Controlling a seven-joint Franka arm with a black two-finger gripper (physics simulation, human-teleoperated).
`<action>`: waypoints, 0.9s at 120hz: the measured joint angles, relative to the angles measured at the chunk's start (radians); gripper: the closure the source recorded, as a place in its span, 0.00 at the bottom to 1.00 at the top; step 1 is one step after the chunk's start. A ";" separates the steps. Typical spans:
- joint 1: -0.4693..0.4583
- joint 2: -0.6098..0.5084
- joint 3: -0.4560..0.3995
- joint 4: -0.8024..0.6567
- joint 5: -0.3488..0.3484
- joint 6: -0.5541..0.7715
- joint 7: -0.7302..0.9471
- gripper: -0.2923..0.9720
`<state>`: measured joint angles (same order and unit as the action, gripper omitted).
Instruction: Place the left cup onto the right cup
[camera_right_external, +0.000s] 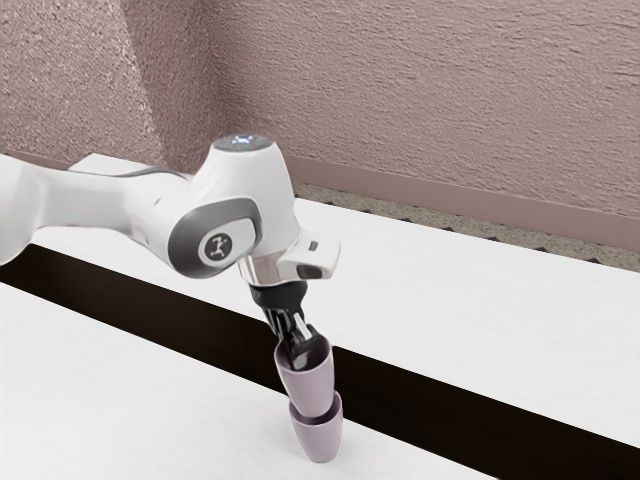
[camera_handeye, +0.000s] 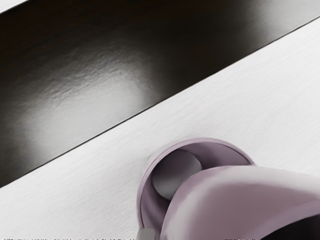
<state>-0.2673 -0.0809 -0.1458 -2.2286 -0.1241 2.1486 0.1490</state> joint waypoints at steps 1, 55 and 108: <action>0.000 0.000 0.000 0.000 0.000 0.000 0.000 0.85; 0.000 0.033 0.002 -0.002 0.001 0.024 -0.001 0.85; 0.002 0.049 0.003 -0.002 -0.004 0.049 0.006 0.60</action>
<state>-0.2651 -0.0318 -0.1427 -2.2308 -0.1285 2.1972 0.1550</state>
